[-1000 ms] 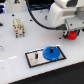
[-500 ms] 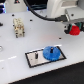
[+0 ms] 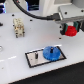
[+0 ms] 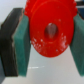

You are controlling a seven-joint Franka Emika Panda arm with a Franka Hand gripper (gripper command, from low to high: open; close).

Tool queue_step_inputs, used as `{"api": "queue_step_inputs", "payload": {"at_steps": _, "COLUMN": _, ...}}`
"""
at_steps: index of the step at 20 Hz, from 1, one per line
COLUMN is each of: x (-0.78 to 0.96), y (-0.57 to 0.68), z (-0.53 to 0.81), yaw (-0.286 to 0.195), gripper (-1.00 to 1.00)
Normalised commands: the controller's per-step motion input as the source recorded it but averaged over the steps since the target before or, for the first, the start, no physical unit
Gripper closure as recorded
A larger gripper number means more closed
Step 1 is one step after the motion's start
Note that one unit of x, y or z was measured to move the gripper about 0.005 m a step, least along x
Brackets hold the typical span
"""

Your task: Insert the blue gear onto the right peg, followed by the red gear

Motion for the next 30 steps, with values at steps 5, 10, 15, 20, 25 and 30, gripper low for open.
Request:
{"api": "queue_step_inputs", "payload": {"at_steps": 5, "x": 0.54, "y": -0.38, "z": 0.23, "yaw": 0.000, "gripper": 1.00}}
{"api": "queue_step_inputs", "payload": {"at_steps": 10, "x": 0.59, "y": -0.33, "z": 0.18, "yaw": 0.000, "gripper": 1.00}}
{"api": "queue_step_inputs", "payload": {"at_steps": 15, "x": 0.64, "y": -0.29, "z": 0.11, "yaw": 0.000, "gripper": 1.00}}
{"api": "queue_step_inputs", "payload": {"at_steps": 20, "x": 0.55, "y": -0.34, "z": 0.02, "yaw": 0.000, "gripper": 1.00}}
{"api": "queue_step_inputs", "payload": {"at_steps": 25, "x": 0.33, "y": -0.15, "z": -0.03, "yaw": 0.000, "gripper": 1.00}}
{"api": "queue_step_inputs", "payload": {"at_steps": 30, "x": 0.11, "y": 0.04, "z": -0.15, "yaw": 0.000, "gripper": 1.00}}
